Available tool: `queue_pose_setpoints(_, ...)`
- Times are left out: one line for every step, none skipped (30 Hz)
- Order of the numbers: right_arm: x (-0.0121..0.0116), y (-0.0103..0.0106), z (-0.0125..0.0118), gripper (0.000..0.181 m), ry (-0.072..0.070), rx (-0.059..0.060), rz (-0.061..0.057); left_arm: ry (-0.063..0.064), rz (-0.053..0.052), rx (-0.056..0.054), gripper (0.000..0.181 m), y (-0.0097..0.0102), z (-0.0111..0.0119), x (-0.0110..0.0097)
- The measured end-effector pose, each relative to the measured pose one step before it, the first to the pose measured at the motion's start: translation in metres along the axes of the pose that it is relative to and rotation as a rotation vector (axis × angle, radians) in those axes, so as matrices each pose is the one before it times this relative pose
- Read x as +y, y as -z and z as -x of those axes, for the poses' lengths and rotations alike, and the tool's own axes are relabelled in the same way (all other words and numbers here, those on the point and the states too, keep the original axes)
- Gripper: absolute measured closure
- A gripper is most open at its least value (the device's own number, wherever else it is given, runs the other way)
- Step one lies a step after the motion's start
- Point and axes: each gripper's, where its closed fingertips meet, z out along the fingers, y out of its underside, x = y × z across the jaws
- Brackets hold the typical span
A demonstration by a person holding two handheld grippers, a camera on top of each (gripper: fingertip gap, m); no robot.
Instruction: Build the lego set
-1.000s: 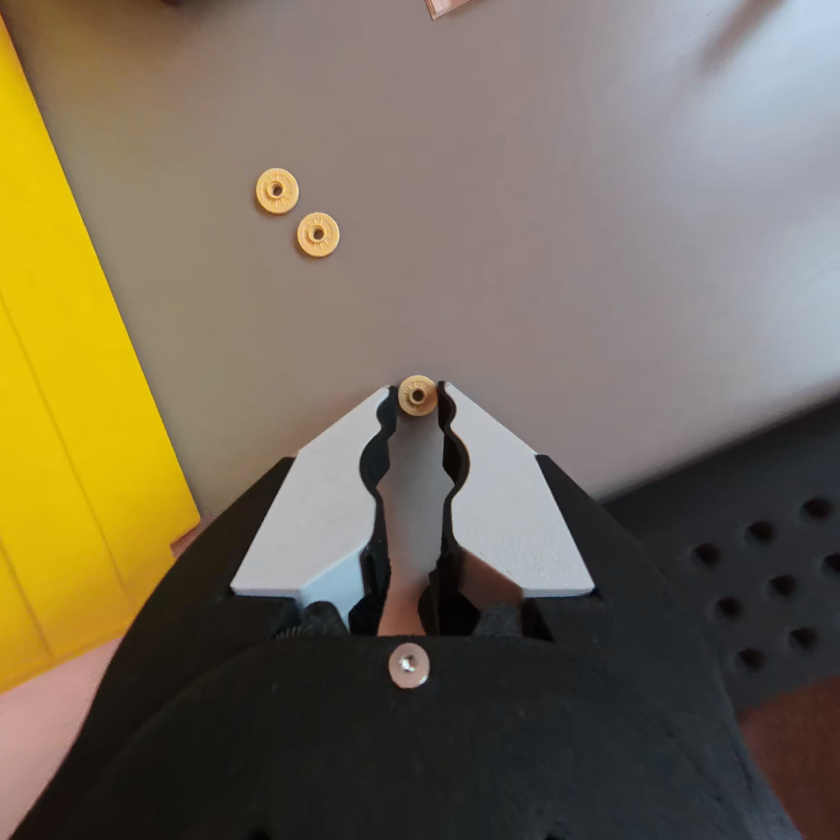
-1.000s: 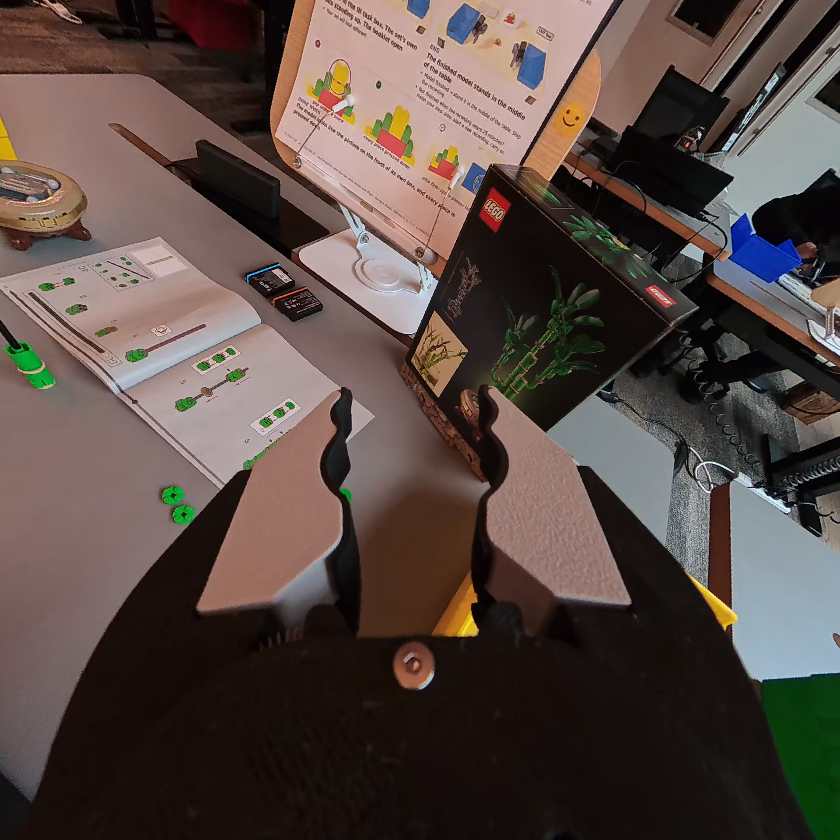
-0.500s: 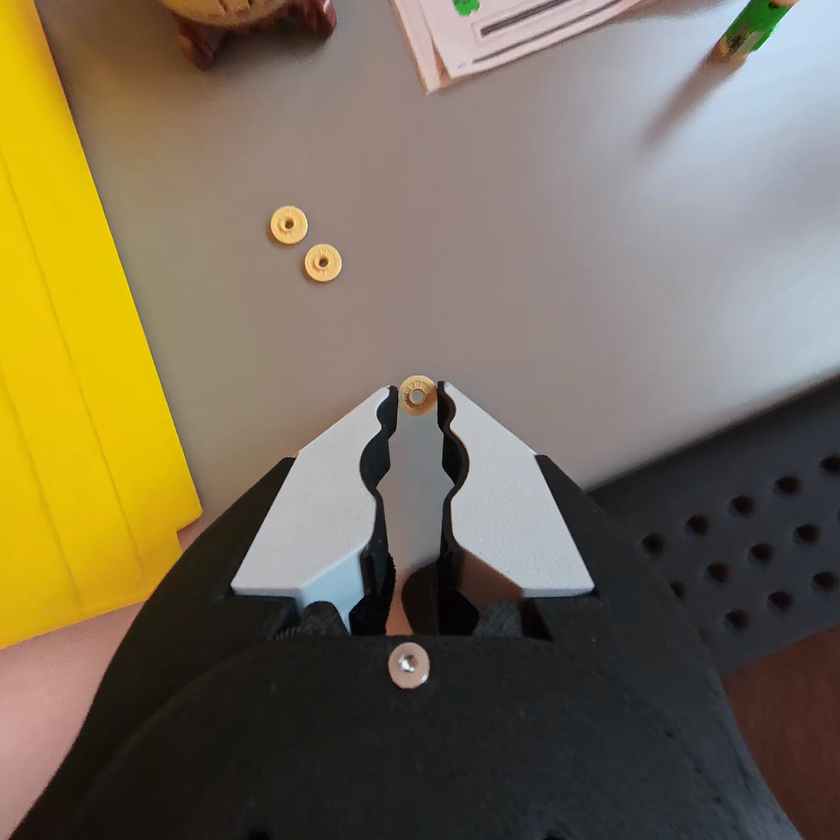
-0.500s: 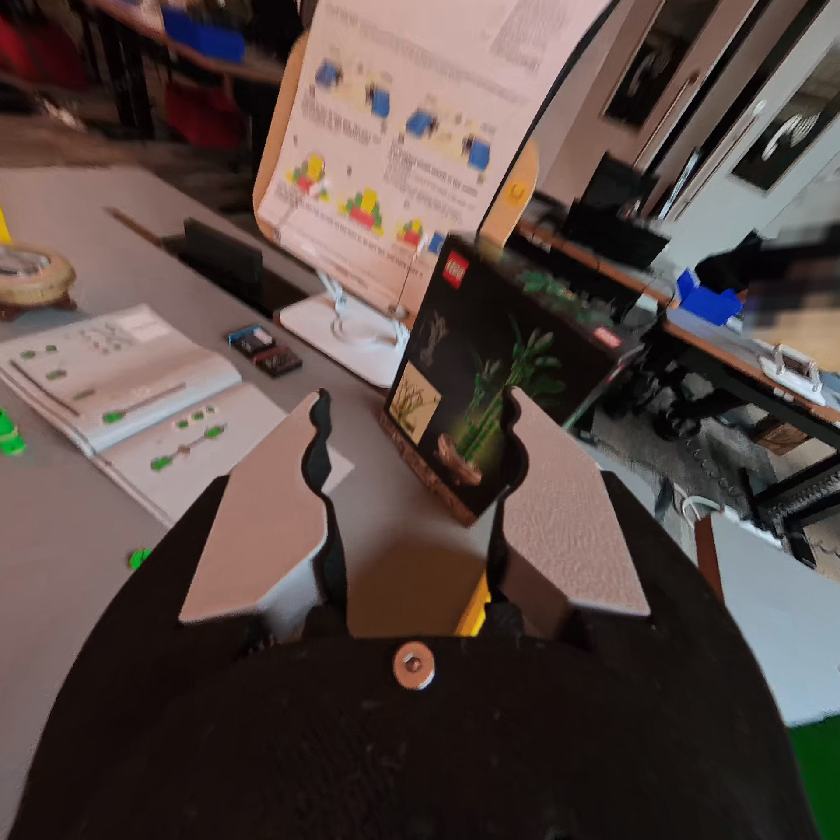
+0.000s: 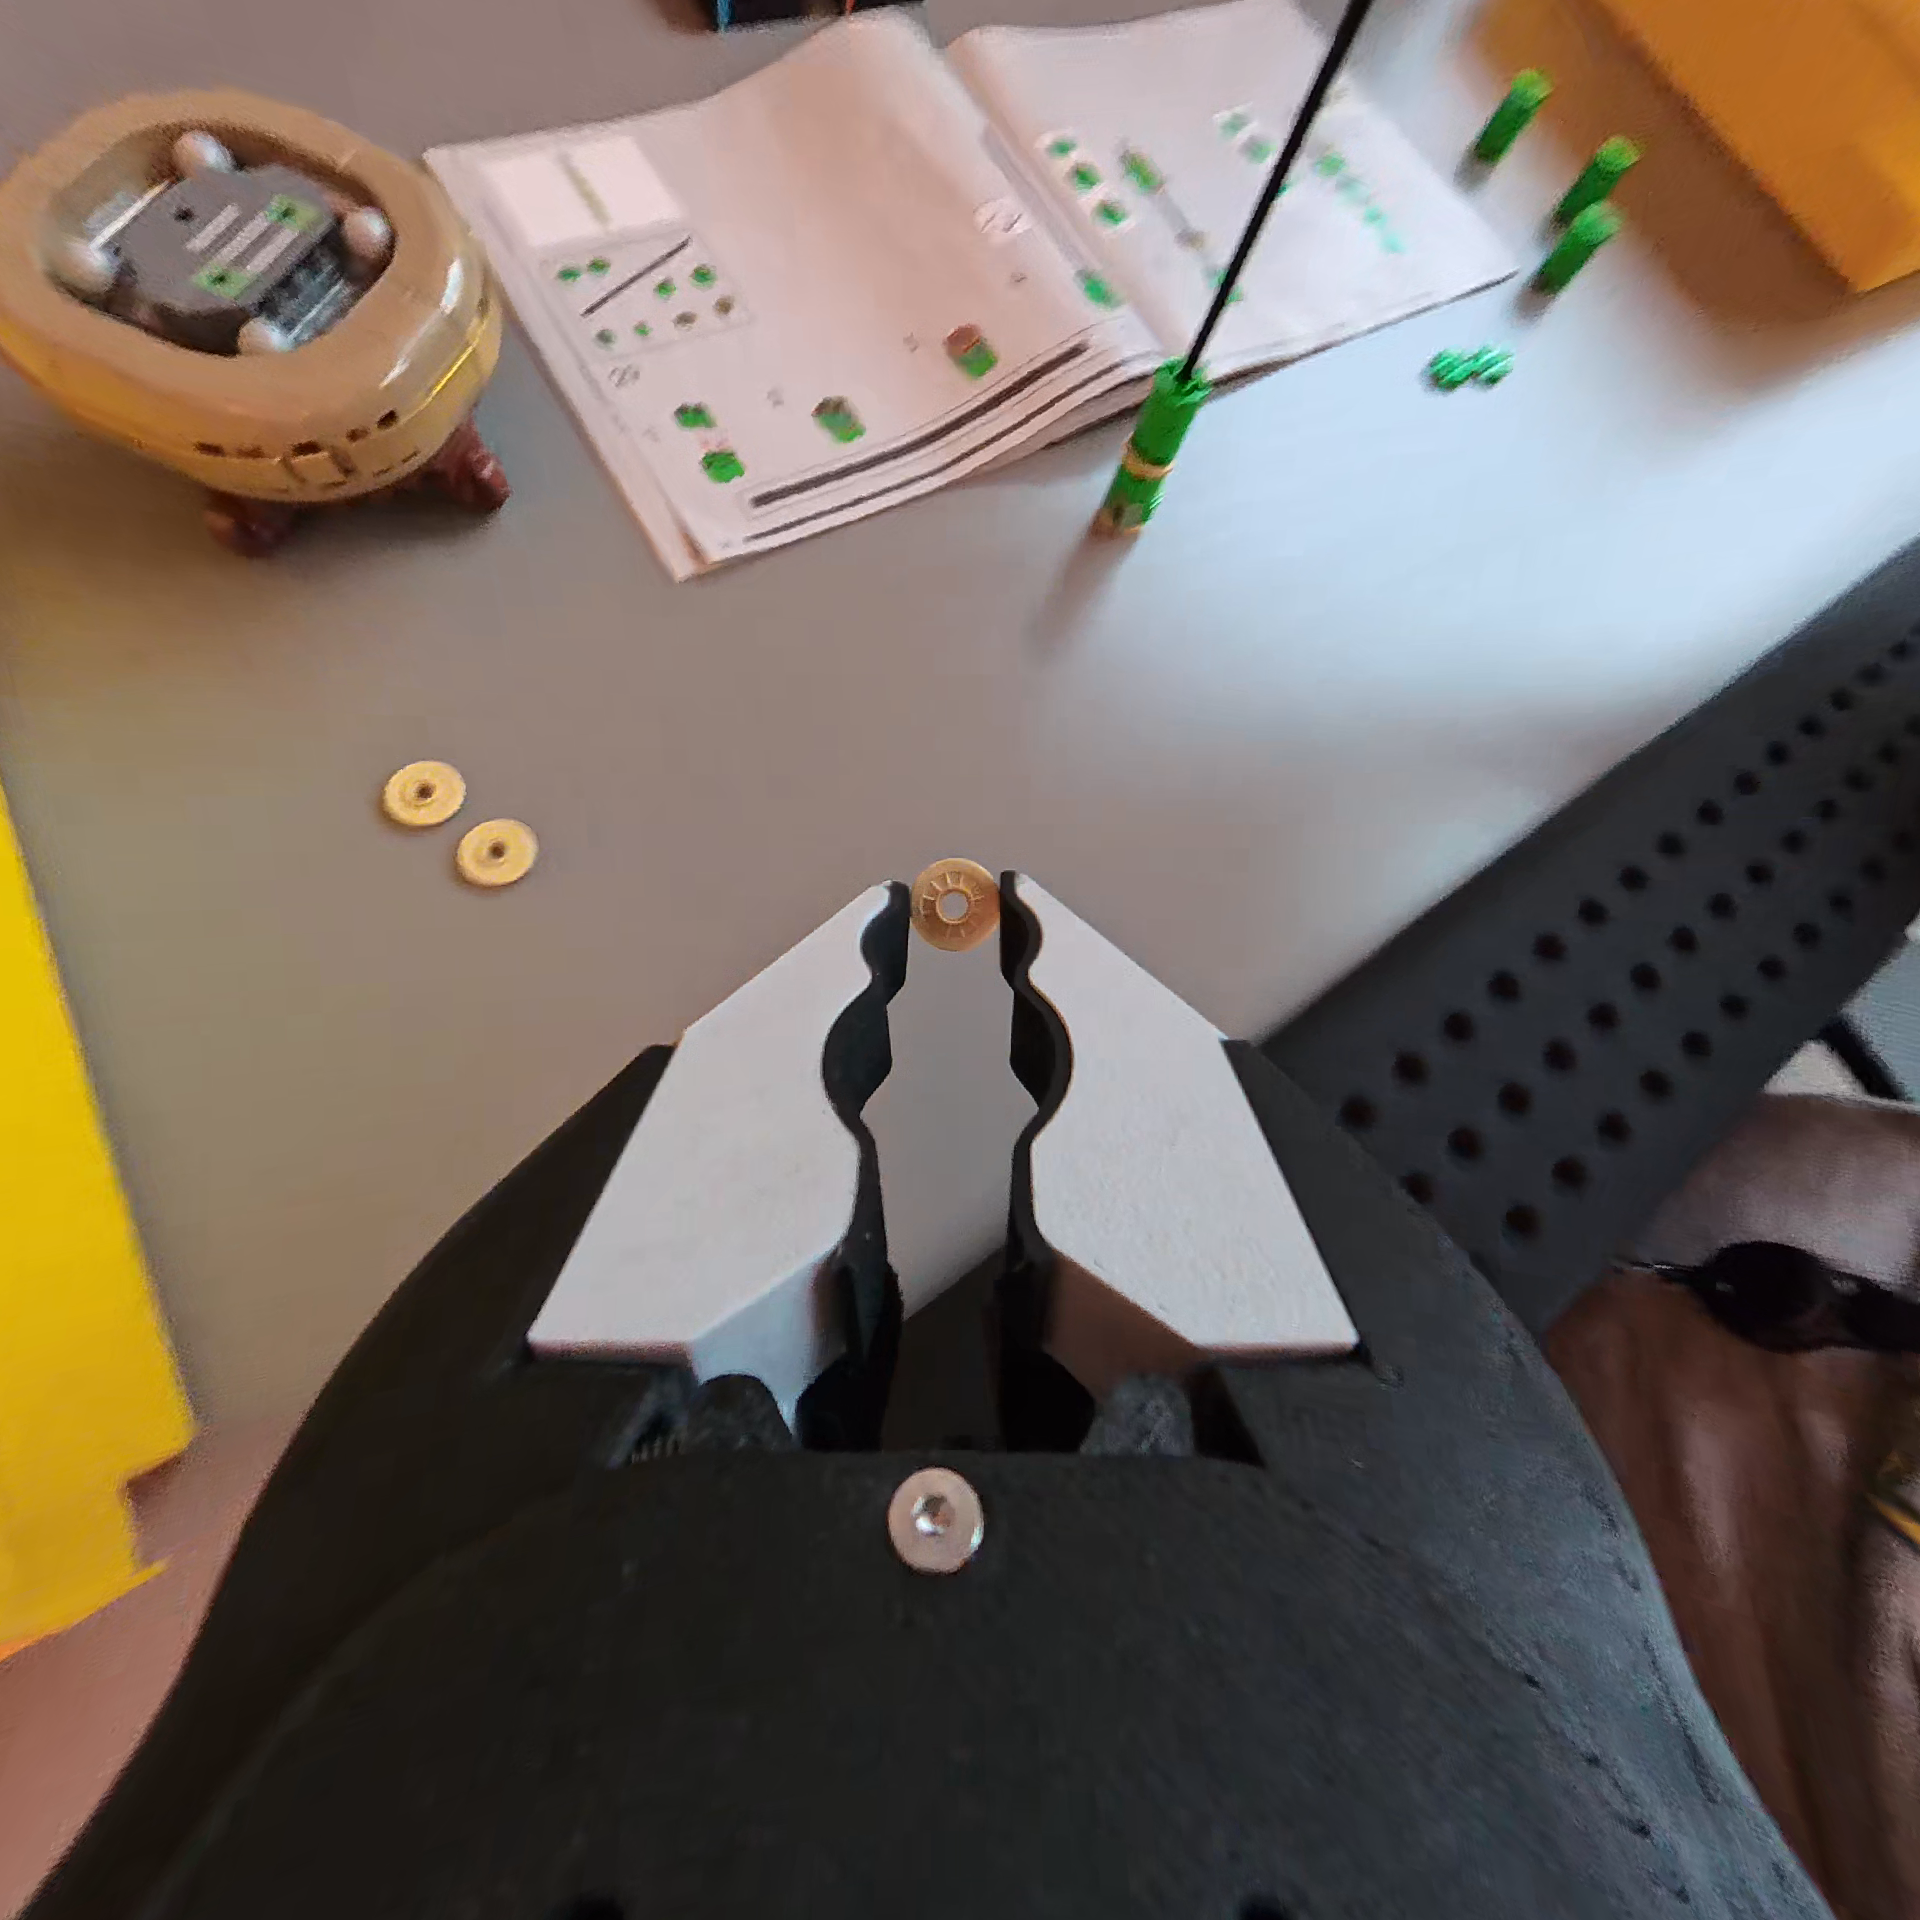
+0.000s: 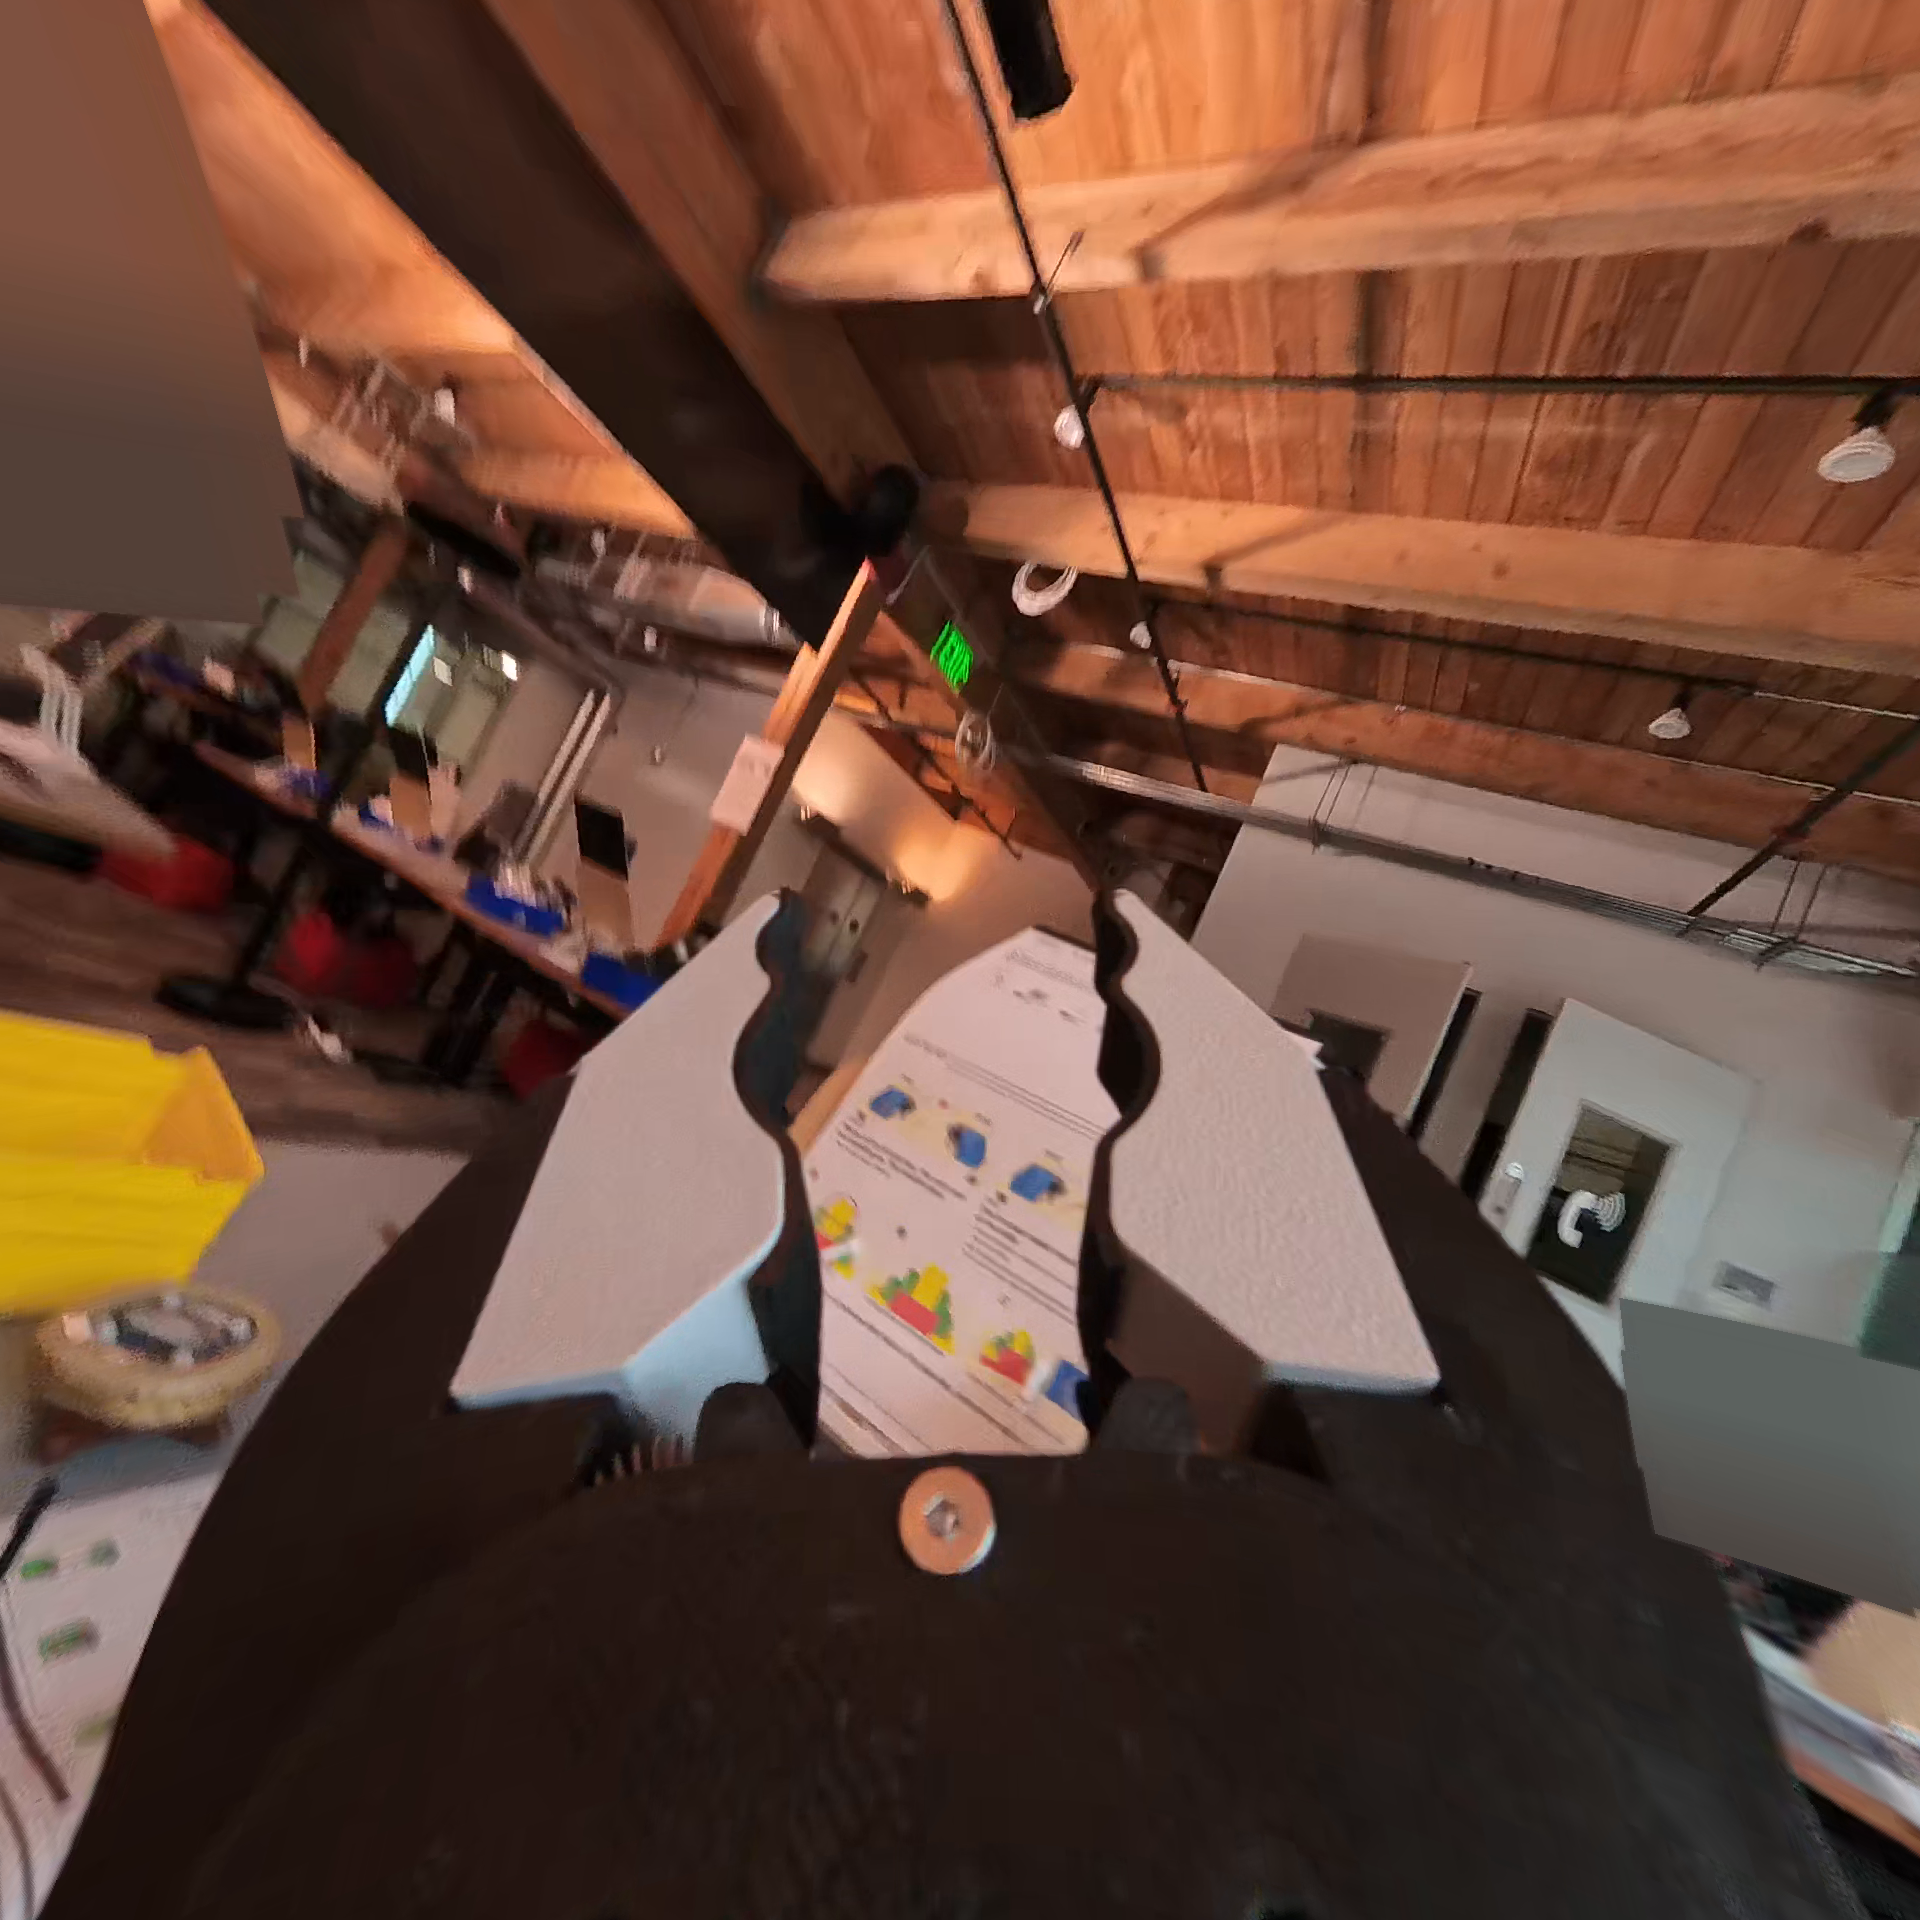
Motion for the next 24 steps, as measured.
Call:
queue_pose_setpoints(0.00646, 0.00180, 0.00141, 0.130, -0.0559, 0.0254, -0.0504, 0.0134, -0.0291, 0.0388, 0.166, 0.00203, -0.00565, -0.00467)
queue_pose_setpoints(0.01165, 0.00202, -0.00054, 0.129, -0.0543, 0.0340, -0.0250, 0.0126, -0.0243, 0.0241, 0.166, 0.00192, -0.00342, -0.00433)
queue_pose_setpoints(0.01598, 0.00140, -0.00022, 0.128, -0.0410, 0.0265, 0.0038, 0.0074, -0.0180, 0.0093, 0.166, 0.00212, -0.00120, -0.00361)
queue_pose_setpoints(0.01813, 0.00075, 0.00171, 0.128, -0.0296, 0.0106, 0.0283, 0.0002, -0.0112, 0.0014, 0.166, 0.00244, -0.00022, -0.00260)
queue_pose_setpoints(0.01636, -0.00006, 0.00689, 0.129, -0.0129, -0.0239, 0.0296, -0.0041, -0.0070, -0.0005, 0.166, 0.00290, -0.00033, -0.00181)
queue_pose_setpoints(0.01304, -0.00043, 0.01225, 0.129, -0.0007, -0.0590, 0.0227, -0.0035, -0.0068, 0.0028, 0.166, 0.00344, -0.00109, -0.00149)
queue_pose_setpoints(0.01069, -0.00085, 0.00972, 0.129, 0.0005, -0.0426, 0.0192, -0.0007, -0.0101, 0.0081, 0.166, 0.00394, -0.00199, -0.00164)
queue_pose_setpoints(0.01029, -0.00111, 0.00476, 0.128, -0.0035, -0.0133, 0.0212, 0.0026, -0.0121, 0.0083, 0.166, 0.00400, -0.00214, -0.00175)
queue_pose_setpoints(0.01004, -0.00101, 0.00209, 0.129, -0.0074, -0.0003, 0.0183, 0.0053, -0.0119, 0.0037, 0.166, 0.00373, -0.00143, -0.00156)
queue_pose_setpoints(0.00950, -0.00038, 0.00150, 0.128, -0.0136, 0.0006, 0.0130, 0.0056, -0.0128, -0.0002, 0.166, 0.00365, -0.00102, -0.00172)
queue_pose_setpoints(0.00918, 0.00027, 0.00117, 0.128, -0.0206, 0.0001, 0.0082, 0.0041, -0.0139, -0.0003, 0.166, 0.00311, -0.00115, -0.00188)
queue_pose_setpoints(0.00953, 0.00083, 0.00108, 0.129, -0.0212, -0.0017, 0.0086, 0.0018, -0.0146, 0.0023, 0.166, 0.00277, -0.00170, -0.00183)
queue_pose_setpoints(0.00983, 0.00104, 0.00097, 0.129, -0.0116, -0.0066, 0.0199, 0.0013, -0.0149, 0.0047, 0.166, 0.00230, -0.00207, -0.00192)
queue_pose_setpoints(0.00880, 0.00101, -0.00088, 0.129, 0.0012, -0.0005, 0.0309, 0.0022, -0.0139, 0.0067, 0.166, 0.00189, -0.00203, -0.00163)
queue_pose_setpoints(0.00610, 0.00151, -0.00283, 0.128, 0.0078, 0.0093, 0.0285, 0.0022, -0.0107, 0.0080, 0.166, 0.00158, -0.00211, -0.00130)
queue_pose_setpoints(0.00292, 0.00240, -0.00311, 0.128, 0.0060, 0.0121, 0.0145, 0.0013, -0.0070, 0.0055, 0.166, 0.00129, -0.00119, -0.00091)
queue_pose_setpoints(0.00170, 0.00315, -0.00217, 0.128, 0.0027, 0.0076, 0.0054, 0.0002, -0.0049, -0.0018, 0.166, 0.00113, 0.00011, -0.00073)
queue_pose_setpoints(0.00267, 0.00328, -0.00137, 0.129, 0.0033, 0.0041, 0.0080, -0.0010, -0.0039, -0.0082, 0.166, 0.00114, 0.00147, -0.00076)
queue_pose_setpoints(0.00425, 0.00305, -0.00129, 0.130, 0.0052, 0.0040, 0.0150, -0.0016, -0.0025, -0.0079, 0.166, 0.00098, 0.00165, -0.00075)
queue_pose_setpoints(0.00568, 0.00211, -0.00027, 0.130, 0.0142, -0.0026, 0.0236, -0.0002, -0.0018, -0.0044, 0.166, 0.00071, 0.00126, -0.00076)
queue_pose_setpoints(0.00690, 0.00096, -0.00044, 0.132, 0.0217, -0.0032, 0.0335, 0.0010, -0.0027, -0.0019, 0.166, 0.00070, 0.00099, -0.00104)
queue_pose_setpoints(0.00664, -0.00032, -0.00015, 0.132, 0.0190, -0.0056, 0.0352, 0.0007, -0.0032, -0.0001, 0.166, 0.00082, 0.00050, -0.00094)
queue_pose_setpoints(0.00583, -0.00098, 0.00032, 0.132, 0.0127, -0.0083, 0.0316, -0.0001, -0.0015, 0.0011, 0.166, 0.00093, 0.00000, -0.00058)
queue_pose_setpoints(0.00380, -0.00094, 0.00087, 0.132, 0.0071, -0.0088, 0.0191, -0.0018, 0.0002, 0.0004, 0.166, 0.00111, -0.00034, -0.00011)
